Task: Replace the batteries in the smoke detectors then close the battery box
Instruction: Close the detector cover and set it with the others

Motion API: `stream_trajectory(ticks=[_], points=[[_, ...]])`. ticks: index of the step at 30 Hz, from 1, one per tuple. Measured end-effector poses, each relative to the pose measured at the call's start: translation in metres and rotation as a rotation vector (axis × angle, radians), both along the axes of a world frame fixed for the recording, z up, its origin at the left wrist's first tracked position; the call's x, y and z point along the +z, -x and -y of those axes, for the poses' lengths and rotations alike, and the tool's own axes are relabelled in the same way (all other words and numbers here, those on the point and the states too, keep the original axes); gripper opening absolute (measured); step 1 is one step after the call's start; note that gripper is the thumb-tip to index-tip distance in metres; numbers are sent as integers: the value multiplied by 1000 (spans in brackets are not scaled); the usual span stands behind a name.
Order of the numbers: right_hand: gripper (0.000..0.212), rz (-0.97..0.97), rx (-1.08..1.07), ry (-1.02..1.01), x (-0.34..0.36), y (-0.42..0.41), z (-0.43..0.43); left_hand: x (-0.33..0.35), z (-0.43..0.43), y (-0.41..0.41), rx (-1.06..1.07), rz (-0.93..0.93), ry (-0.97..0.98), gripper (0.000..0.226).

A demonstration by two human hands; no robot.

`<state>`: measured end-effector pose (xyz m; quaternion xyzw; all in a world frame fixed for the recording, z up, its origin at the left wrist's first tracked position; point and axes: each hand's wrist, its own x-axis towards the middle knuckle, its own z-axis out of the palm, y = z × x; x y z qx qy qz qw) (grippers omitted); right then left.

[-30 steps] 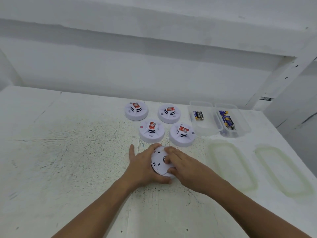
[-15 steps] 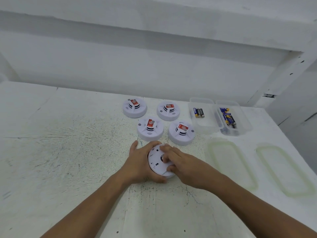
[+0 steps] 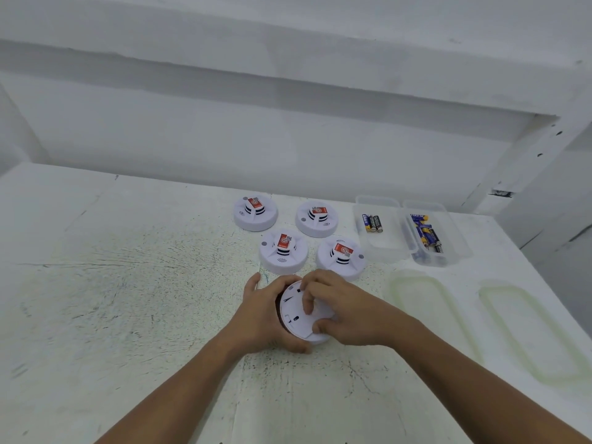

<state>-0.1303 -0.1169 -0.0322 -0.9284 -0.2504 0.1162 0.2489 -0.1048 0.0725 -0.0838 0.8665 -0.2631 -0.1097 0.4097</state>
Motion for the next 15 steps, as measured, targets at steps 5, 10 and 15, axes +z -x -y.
stream_trajectory(ticks=[5, 10, 15], points=[[29, 6, -13, -9, 8, -1, -6, -2, 0, -1, 12, 10, -6, 96], [29, 99, -118, -43, 4, 7, -9, -5, 1, -2, 21, 24, -16, 95], [31, 48, -708, -395, -3, 18, -2, -5, 1, 1, 24, 24, -6, 96]])
